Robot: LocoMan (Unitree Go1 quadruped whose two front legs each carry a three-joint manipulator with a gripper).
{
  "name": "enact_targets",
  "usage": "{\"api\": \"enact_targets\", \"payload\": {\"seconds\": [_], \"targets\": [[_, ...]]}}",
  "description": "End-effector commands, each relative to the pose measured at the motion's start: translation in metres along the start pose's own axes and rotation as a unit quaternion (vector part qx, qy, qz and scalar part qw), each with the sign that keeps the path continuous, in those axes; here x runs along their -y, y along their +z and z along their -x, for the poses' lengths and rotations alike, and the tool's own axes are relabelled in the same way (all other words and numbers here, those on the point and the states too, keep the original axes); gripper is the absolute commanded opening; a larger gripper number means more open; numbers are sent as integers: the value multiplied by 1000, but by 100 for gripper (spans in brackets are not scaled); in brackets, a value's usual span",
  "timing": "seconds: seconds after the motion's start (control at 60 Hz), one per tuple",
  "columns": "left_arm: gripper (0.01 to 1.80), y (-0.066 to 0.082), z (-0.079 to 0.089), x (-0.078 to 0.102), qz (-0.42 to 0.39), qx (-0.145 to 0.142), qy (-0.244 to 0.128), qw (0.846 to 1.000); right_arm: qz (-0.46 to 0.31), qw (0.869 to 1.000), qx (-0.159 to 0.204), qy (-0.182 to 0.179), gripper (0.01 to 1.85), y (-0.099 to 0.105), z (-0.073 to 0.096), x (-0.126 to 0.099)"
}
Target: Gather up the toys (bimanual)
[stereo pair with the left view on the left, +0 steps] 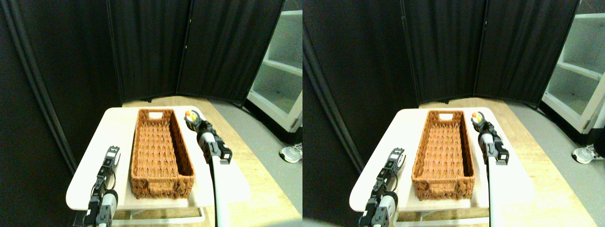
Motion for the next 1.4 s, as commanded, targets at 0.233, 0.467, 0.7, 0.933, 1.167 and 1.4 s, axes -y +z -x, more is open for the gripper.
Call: {"api": "enact_targets", "payload": {"seconds": [0.233,0.467,0.7,0.933,1.167,1.4], "targets": [[9,11,6,-2,-10,37,2,999,-20,998,-31,51,1,-29,-12,-54],[9,9,11,-4,-5,46,17,999,-33,996,-54,61,1,-61,-21,-53],[7,9,13,-7,-9,53,18,998,-39,994,-99,28,21,-74,-25,-38],[10,9,13,-8,-14,54,12,998,-45,992,-120,-16,97,-69,-18,-38],[12,10,12,-6,-14,54,6,998,-47,993,-109,-8,107,-65,-18,-38],[12,9,11,-6,-3,47,7,999,-26,999,9,20,1,-48,-16,-42]]}}
